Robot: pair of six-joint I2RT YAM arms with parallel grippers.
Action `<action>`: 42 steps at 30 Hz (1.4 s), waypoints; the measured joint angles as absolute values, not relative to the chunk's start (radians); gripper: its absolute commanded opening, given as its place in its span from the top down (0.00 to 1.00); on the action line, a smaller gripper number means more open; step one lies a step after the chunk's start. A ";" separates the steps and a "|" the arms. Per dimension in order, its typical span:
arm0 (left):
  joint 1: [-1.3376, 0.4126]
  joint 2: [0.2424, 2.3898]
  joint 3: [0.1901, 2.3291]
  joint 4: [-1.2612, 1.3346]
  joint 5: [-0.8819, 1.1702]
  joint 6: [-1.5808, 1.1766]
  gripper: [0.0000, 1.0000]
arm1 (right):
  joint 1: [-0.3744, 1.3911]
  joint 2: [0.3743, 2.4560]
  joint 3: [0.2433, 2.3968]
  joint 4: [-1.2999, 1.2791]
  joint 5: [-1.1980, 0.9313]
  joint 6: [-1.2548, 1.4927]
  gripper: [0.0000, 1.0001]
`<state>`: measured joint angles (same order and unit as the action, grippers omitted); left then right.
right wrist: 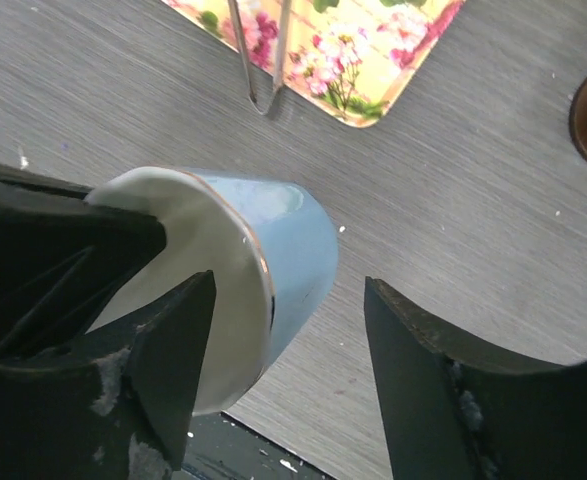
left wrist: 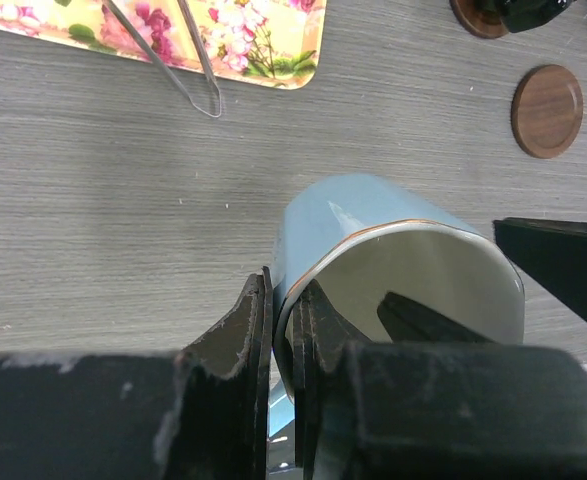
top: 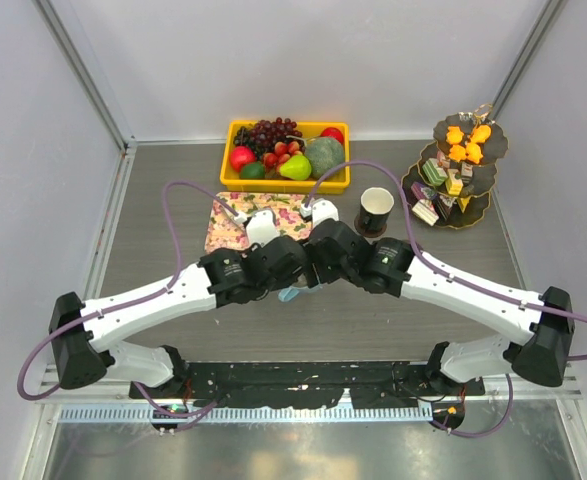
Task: Serve the afternoon tea
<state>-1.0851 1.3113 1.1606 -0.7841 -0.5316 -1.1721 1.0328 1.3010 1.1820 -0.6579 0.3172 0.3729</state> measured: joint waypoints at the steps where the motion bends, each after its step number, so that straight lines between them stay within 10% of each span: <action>1: -1.093 1.311 1.163 -0.785 -0.542 -1.170 1.00 | 1.033 1.308 1.182 -0.664 0.324 0.374 0.42; 10: -1.139 1.327 1.178 -0.782 -0.618 -1.148 1.00 | 1.030 1.357 1.195 -0.672 0.379 0.413 0.95; 28: -0.907 0.991 1.144 -0.581 -0.424 -0.744 0.15 | 0.796 1.338 1.114 -0.848 0.312 0.230 0.95; 42: -0.416 0.705 1.065 -0.652 -0.339 -0.306 0.01 | 0.431 1.204 1.021 -0.765 0.168 -0.188 0.95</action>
<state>-0.4164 0.7052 1.0653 -0.6521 -0.3386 -0.3058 0.4309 1.2041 1.0214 -0.7654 0.1677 -0.1879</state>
